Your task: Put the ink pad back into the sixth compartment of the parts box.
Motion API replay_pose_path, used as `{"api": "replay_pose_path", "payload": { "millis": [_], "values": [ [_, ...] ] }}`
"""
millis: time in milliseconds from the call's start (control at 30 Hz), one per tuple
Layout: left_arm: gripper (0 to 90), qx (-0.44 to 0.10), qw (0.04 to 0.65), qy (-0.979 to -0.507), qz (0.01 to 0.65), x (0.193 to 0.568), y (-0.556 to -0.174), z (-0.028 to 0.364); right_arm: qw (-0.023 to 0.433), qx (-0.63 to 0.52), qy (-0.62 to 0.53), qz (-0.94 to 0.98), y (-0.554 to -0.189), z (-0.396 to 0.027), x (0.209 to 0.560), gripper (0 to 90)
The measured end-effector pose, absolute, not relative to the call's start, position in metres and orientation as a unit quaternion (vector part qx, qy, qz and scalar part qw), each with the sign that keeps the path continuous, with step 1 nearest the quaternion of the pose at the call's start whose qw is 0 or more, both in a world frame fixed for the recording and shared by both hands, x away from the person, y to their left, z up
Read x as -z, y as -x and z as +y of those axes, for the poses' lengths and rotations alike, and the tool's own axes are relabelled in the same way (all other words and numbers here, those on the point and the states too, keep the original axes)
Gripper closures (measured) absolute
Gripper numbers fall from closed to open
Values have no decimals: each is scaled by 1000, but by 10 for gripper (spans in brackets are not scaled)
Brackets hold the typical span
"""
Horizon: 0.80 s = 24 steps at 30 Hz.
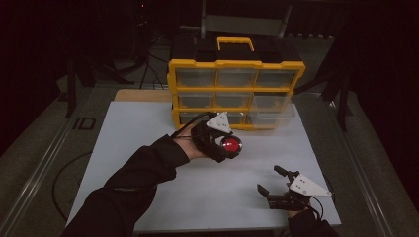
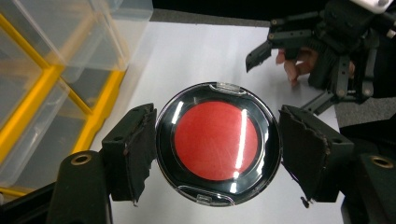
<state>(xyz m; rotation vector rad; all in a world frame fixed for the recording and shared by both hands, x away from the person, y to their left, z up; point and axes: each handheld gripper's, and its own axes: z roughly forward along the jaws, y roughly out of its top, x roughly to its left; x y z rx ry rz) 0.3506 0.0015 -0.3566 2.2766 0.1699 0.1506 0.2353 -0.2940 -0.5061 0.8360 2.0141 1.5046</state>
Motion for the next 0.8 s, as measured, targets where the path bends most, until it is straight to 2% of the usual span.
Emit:
{"api": "replay_pose_path", "payload": {
  "millis": [800],
  "values": [
    [301, -68, 444, -891, 66, 313, -384, -31, 244, -552, -303, 738, -236, -293, 506, 97]
  ]
}}
